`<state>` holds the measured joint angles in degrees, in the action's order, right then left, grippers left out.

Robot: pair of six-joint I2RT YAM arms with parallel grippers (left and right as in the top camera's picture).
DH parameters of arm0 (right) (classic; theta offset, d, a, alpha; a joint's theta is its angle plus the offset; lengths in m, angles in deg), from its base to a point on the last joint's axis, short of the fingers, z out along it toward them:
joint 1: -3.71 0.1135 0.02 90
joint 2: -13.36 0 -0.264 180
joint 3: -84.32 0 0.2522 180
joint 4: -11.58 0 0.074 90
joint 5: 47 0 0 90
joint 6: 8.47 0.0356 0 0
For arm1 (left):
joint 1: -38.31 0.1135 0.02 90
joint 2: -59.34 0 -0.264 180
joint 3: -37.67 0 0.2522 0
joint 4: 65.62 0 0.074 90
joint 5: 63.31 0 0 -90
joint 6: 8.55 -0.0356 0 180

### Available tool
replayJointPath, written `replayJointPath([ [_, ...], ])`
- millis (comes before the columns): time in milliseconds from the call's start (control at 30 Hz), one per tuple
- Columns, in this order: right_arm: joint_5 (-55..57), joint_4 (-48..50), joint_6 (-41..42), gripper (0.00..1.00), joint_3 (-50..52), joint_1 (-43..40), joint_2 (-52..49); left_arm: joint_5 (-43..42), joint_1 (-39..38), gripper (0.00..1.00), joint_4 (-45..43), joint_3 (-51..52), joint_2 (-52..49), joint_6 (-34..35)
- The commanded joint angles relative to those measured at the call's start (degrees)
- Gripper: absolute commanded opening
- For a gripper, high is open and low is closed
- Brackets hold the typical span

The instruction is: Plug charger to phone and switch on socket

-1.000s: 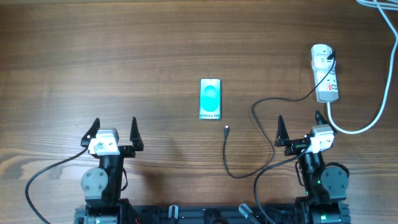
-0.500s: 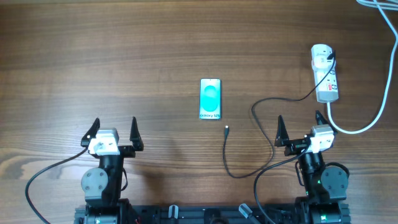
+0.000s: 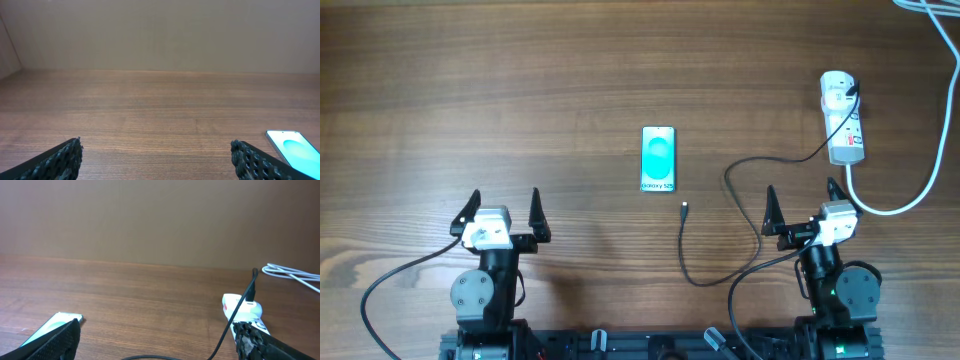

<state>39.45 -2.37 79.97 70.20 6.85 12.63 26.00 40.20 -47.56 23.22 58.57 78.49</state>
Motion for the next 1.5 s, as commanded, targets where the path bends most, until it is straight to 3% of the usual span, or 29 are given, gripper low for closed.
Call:
replayJointPath([
  [0,0.57,0.20,0.46,1.00,0.07,0.28,0.46,0.13,0.37,1.00,-0.15,0.37,0.61,-1.14],
  [400,0.57,0.20,0.46,1.00,0.07,0.28,0.46,-9.55,0.17,1.00,-0.87,0.37,0.61,1.27],
  [600,0.57,0.20,0.48,1.00,0.07,0.28,0.46,-15.50,0.15,1.00,-1.75,0.37,-0.13,13.09],
  [833,0.57,0.20,0.46,1.00,0.07,0.28,0.46,-18.16,0.15,1.00,-18.14,-1.49,-0.17,14.21],
  [933,0.57,0.20,0.46,1.00,0.07,0.28,0.46,-17.88,0.15,1.00,-13.92,-7.96,-2.32,14.12],
  [1067,0.57,0.20,0.46,1.00,0.07,0.28,0.46,-17.75,0.15,1.00,-5.05,-22.03,-13.64,14.10],
  [1200,0.57,0.20,0.46,1.00,0.07,0.28,0.46,-16.20,0.15,1.00,20.63,-46.84,-35.30,13.68],
  [1267,0.57,0.20,0.46,1.00,0.07,0.28,0.46,-20.85,0.11,1.00,30.56,-57.31,-45.81,13.75],
  [1367,0.57,0.20,0.44,1.00,0.07,0.28,0.46,-33.92,0.11,1.00,40.44,-64.08,-55.78,14.16],
  [1467,0.57,0.20,0.46,1.00,0.07,0.28,0.46,-39.56,-0.59,1.00,41.07,-64.19,-62.53,14.19],
])
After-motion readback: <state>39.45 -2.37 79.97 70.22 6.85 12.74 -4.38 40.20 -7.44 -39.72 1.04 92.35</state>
